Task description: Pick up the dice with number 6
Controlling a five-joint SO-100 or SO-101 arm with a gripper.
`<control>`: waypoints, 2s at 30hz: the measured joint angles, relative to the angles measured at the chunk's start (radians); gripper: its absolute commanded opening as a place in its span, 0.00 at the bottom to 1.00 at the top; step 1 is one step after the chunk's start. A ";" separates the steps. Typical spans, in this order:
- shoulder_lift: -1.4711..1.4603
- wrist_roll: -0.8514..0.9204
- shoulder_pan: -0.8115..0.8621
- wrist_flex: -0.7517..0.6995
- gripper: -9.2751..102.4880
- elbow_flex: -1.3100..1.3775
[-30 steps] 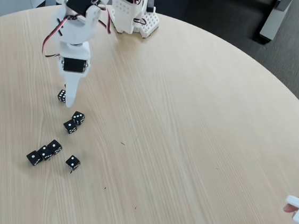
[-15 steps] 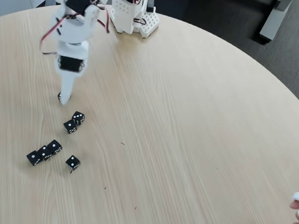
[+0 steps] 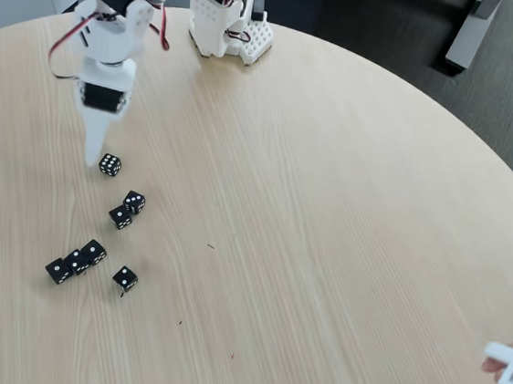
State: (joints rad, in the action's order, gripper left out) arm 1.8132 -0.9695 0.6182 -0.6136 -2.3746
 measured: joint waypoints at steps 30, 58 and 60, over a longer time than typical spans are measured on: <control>0.000 0.005 -0.112 0.000 0.20 0.000; 0.000 -0.239 -0.026 0.000 0.20 0.000; 0.000 -0.247 -0.011 0.000 0.21 0.000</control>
State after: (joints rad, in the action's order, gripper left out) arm 1.8132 -1.2164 0.6075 -0.6136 -2.3746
